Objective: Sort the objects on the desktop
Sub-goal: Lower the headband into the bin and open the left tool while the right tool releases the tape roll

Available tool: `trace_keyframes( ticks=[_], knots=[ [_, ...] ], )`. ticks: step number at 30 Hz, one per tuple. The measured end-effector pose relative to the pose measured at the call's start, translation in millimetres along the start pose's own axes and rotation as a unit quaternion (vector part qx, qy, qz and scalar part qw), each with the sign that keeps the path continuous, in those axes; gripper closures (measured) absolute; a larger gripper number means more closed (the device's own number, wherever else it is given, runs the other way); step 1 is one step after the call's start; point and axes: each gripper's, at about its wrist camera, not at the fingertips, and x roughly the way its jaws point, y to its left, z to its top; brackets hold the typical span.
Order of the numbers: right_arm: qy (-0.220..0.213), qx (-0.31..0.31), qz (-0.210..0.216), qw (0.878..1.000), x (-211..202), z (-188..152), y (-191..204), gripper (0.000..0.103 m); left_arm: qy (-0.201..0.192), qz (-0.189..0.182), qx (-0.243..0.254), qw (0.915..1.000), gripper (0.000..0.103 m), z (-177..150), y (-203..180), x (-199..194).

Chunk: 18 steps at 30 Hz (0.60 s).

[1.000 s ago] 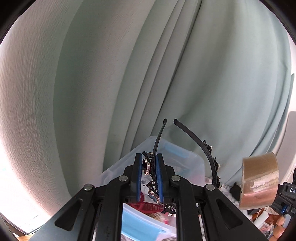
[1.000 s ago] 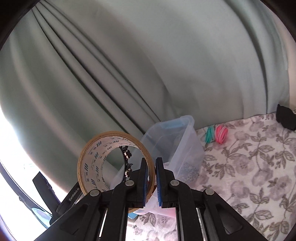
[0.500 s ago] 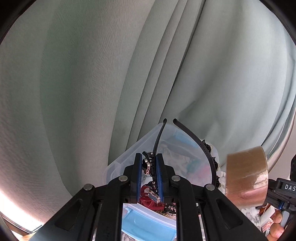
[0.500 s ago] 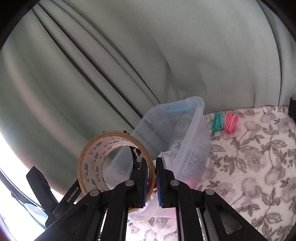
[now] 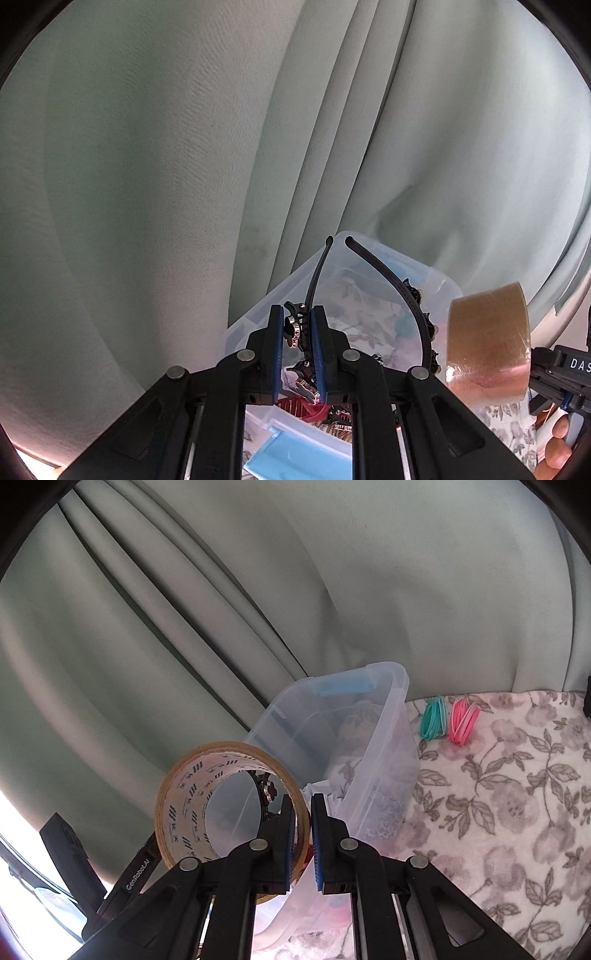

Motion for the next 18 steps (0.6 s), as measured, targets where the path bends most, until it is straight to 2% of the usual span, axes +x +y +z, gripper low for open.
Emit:
trace_keyframes(
  ticks=[18],
  knots=[
    [0.009,-0.004,-0.031,0.999,45,32,-17,0.093,0.021,0.023,0.011,0.9995,0.088,-8,-9,44]
  ],
)
